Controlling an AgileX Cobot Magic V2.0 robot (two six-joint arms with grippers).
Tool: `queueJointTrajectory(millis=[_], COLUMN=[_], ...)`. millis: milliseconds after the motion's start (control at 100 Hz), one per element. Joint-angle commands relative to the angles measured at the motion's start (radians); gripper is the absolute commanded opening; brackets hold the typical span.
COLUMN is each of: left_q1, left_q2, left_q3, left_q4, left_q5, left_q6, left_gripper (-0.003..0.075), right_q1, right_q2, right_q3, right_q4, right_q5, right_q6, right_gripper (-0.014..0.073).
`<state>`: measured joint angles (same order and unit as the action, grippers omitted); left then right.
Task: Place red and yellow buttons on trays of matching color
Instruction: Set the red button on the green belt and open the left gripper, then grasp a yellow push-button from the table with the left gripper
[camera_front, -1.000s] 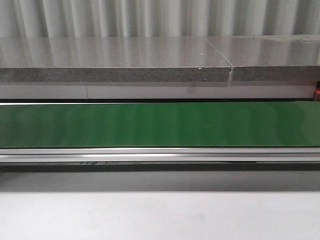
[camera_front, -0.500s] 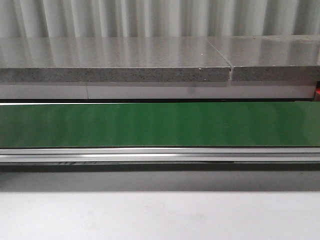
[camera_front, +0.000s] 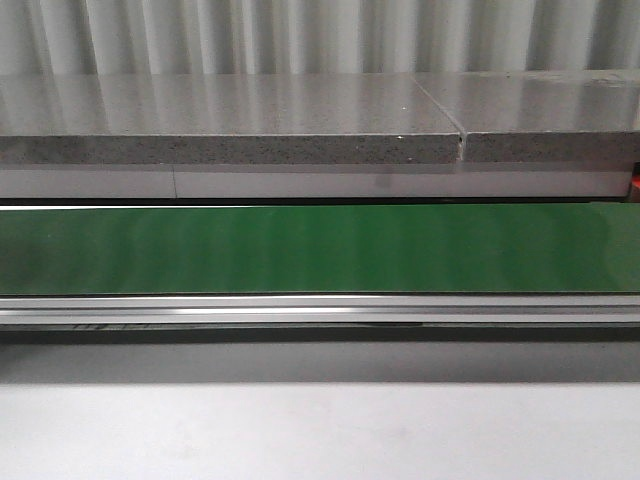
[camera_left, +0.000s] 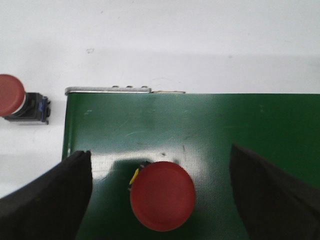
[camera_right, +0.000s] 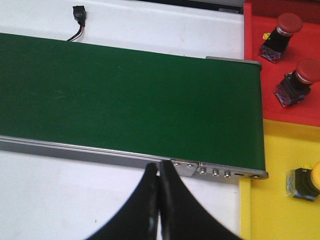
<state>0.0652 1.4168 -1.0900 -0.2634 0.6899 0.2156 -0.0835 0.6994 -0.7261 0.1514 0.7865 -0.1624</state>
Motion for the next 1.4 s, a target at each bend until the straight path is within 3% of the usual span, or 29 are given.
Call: queueJointTrajectory(millis=[0,220,570,770,1050,1390], left_q1=[-0.009,0.052,0.310,0.432,0.442,0.442], left_q2=[-0.066,-0.103,-0.103,-0.090,0.084,0.265], left_q3=[-0.033,-0.033,0.073,0.177,0.151,-0.034], left_q4=[-0.021,-0.019,-0.018,-0.018,-0.021,-0.016], left_q5=[-0.075,-0.094,-0.087,-0.174,-0.203,-0.184], left_q6=[0.005,-0.028,-0.096,-0.128,-0.128,-0.128], left_gripper=[0.0536,0.0536,0.0536,0.0536,0.0536,0.0536], right_q1=[0.002,0.002,0.002,0.002,0.002,0.002], right_q2=[-0.003,-0.003,-0.003,-0.003,-0.003,-0.003], right_q3=[-0.024,-0.024,-0.024,-0.024,-0.024,-0.024], right_q4=[-0.003,-0.003,-0.003,-0.003,-0.003,-0.003], right_q5=[-0.054,-0.054,-0.054,-0.054,-0.054,-0.054], right_q6=[-0.009,-0.009,-0.009,-0.009,-0.009,-0.009], right_gripper=[-0.0068,-0.0068,-0.0068,-0.0068,-0.0068,-0.0068])
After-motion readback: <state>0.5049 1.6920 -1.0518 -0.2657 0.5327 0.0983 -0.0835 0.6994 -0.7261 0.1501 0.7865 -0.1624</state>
